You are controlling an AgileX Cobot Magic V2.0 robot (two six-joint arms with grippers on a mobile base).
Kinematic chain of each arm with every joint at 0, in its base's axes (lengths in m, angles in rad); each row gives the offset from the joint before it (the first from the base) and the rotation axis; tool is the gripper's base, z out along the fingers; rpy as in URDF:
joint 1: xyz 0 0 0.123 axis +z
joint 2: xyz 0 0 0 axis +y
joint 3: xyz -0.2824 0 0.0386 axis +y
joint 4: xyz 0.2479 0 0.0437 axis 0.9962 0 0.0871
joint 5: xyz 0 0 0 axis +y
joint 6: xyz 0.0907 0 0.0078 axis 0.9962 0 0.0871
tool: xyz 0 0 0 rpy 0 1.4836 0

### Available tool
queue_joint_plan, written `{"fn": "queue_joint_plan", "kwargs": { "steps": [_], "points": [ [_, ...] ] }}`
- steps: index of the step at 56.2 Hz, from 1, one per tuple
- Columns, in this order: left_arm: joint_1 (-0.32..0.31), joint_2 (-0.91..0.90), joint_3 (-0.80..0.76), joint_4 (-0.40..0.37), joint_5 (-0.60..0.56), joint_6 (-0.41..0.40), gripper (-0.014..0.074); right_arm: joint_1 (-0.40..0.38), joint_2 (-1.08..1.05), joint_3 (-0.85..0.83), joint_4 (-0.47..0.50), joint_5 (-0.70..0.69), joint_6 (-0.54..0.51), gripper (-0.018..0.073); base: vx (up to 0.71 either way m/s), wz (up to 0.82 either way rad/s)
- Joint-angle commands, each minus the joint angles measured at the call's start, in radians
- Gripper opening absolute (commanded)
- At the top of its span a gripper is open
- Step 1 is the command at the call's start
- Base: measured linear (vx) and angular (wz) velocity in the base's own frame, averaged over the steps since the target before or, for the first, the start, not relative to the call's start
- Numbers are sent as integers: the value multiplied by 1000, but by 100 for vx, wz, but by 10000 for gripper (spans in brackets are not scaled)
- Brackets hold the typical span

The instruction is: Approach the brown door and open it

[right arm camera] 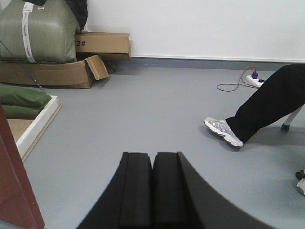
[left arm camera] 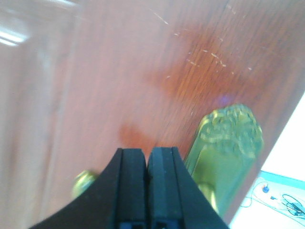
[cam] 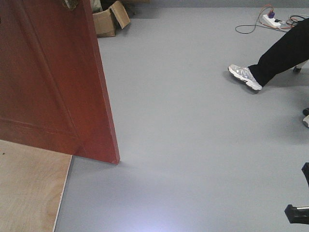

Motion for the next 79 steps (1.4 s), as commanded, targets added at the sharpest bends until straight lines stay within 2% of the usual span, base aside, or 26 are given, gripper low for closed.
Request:
{"fn": "queue_joint_plan", "kwargs": {
  "steps": [1,79],
  "points": [
    [0,-47,-36,4,-72,-7,-6,-5,-11,3,-4,-81,-5,0,0,0],
    [0,-47,-36,4,-70,-6,-6,-5,-11,3,-4,-81,-5,0,5,0]
  ]
}}
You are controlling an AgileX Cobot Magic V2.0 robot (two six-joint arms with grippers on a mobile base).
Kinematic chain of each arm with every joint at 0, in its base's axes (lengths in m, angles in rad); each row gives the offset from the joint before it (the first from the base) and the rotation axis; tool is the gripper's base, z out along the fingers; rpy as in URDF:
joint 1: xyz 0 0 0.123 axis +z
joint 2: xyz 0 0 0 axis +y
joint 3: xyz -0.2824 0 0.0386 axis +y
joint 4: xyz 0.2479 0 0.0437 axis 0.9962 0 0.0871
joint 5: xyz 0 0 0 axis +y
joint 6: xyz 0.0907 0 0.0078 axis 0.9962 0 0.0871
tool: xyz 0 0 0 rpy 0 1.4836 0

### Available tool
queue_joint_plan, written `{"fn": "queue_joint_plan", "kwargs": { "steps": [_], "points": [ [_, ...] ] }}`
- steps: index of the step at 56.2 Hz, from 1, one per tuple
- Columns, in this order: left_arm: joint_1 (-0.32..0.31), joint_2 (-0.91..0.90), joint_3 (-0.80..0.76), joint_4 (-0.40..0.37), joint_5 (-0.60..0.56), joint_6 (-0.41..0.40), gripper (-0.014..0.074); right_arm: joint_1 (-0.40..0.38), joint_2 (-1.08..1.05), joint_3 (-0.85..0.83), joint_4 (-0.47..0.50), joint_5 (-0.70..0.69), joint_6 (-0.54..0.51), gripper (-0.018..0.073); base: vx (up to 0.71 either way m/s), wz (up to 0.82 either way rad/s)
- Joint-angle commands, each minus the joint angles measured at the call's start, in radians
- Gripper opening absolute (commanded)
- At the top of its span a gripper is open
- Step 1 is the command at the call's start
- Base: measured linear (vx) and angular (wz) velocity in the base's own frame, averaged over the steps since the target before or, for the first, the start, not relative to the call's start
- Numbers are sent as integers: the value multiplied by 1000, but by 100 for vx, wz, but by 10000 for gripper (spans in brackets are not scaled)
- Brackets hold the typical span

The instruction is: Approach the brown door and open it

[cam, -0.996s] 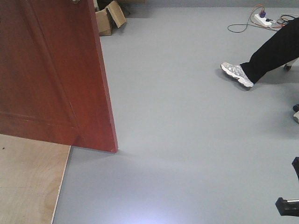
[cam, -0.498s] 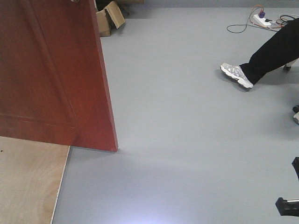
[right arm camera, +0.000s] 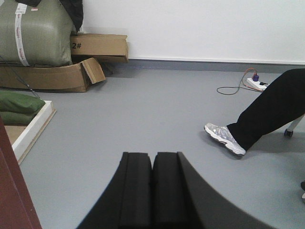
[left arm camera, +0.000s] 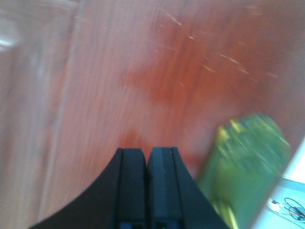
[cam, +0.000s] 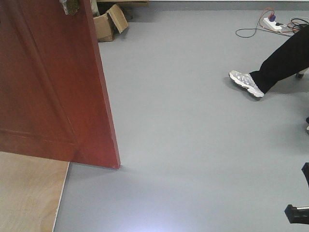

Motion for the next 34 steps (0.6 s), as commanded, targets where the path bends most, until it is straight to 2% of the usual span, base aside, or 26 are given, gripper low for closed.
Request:
{"fn": "queue_joint_plan", "kwargs": {
  "steps": [1,34],
  "points": [
    [0,-47,-36,4,-72,-6,-6,-5,-11,3,-4,-81,-5,0,12,1],
    [0,-47,-36,4,-68,-6,-6,-5,-11,3,-4,-81,-5,0,7,0]
  ]
}}
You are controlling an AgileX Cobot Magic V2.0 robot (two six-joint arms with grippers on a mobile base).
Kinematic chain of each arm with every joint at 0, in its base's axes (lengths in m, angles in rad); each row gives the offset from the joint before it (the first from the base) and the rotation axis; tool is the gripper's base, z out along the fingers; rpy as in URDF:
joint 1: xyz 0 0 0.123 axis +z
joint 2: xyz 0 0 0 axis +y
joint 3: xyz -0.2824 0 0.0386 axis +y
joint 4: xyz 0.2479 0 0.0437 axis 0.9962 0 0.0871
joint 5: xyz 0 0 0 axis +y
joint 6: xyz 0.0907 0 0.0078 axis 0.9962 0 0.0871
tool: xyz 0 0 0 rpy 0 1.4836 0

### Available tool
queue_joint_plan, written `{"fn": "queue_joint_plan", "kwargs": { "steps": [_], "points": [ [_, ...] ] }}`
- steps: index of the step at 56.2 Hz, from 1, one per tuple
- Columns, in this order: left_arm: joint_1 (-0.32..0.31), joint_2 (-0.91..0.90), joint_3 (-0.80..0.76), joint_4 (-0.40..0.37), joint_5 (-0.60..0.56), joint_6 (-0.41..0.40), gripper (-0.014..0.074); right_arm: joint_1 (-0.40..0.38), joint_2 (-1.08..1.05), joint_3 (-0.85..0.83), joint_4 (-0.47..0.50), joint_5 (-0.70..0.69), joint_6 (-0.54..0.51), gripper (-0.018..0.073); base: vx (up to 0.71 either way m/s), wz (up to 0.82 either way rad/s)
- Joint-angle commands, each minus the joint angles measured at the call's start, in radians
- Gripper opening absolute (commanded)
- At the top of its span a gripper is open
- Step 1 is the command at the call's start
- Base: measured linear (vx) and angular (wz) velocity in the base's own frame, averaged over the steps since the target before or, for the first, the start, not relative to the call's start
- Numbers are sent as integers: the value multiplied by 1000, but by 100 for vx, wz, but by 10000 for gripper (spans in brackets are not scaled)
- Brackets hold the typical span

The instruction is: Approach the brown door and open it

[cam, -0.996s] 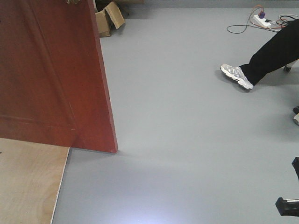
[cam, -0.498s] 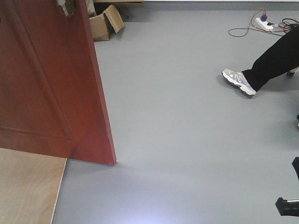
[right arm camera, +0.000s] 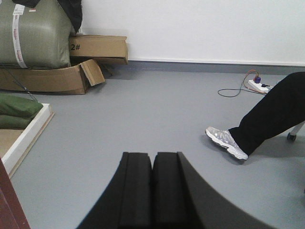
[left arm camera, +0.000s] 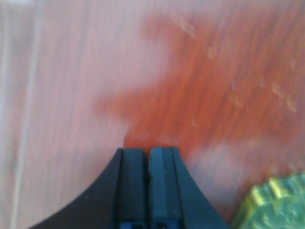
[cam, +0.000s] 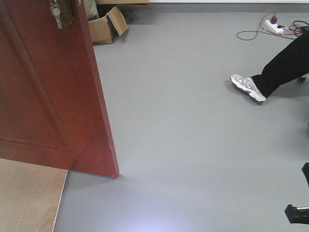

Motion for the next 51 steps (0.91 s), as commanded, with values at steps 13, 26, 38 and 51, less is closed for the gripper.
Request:
{"fn": "queue_joint_plan", "kwargs": {
  "steps": [13,26,38,51],
  "points": [
    [0,-42,-36,3,-69,-6,-6,-5,-11,3,-4,-81,-5,0,4,-1],
    [0,-42,-36,3,-69,-6,-6,-5,-11,3,-4,-81,-5,0,5,0],
    [0,-42,-36,3,-69,-6,-6,-5,-11,3,-4,-81,-5,0,6,0],
    [0,-42,-36,3,-68,-6,-6,-5,-11,3,-4,-81,-5,0,8,0]
  ]
}}
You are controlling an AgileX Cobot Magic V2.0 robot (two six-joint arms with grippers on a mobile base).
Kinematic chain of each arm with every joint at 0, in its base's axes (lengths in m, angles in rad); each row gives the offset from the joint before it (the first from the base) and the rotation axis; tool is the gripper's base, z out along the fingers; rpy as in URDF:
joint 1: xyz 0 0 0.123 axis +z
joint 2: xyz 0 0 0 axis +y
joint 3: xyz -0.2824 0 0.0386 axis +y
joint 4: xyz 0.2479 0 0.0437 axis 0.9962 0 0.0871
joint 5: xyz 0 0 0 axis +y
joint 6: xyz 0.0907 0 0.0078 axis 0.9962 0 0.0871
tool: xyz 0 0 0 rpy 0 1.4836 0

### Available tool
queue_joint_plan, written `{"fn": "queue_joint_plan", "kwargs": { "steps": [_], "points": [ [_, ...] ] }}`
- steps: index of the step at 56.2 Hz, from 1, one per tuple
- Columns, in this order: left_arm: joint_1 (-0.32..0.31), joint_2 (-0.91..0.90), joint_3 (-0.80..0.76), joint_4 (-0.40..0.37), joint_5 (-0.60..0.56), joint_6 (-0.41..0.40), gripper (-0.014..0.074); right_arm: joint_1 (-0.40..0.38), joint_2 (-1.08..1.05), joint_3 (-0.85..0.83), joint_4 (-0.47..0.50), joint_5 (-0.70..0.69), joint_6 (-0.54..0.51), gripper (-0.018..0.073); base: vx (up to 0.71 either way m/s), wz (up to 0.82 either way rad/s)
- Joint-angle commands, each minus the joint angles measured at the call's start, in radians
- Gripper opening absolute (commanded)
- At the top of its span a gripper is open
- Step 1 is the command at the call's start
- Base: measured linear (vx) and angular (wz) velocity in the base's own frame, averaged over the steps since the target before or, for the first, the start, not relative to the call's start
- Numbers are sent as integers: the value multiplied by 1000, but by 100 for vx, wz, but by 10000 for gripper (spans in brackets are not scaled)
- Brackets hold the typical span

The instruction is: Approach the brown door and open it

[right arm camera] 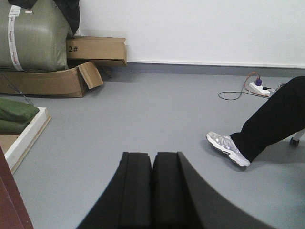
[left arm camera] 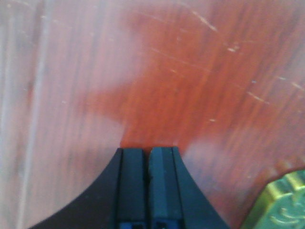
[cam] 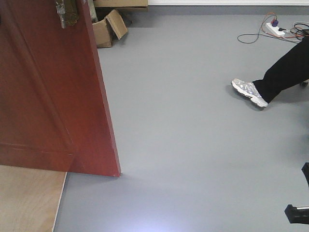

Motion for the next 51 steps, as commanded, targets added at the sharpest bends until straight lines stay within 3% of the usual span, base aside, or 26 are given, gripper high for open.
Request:
{"fn": "queue_joint_plan", "kwargs": {
  "steps": [1,51],
  "points": [
    [0,-48,-36,1,-77,-6,-6,-5,-11,3,-4,-81,-5,0,9,0],
    [0,-48,-36,1,-75,-6,-6,-5,-11,3,-4,-81,-5,0,6,2]
  ]
}}
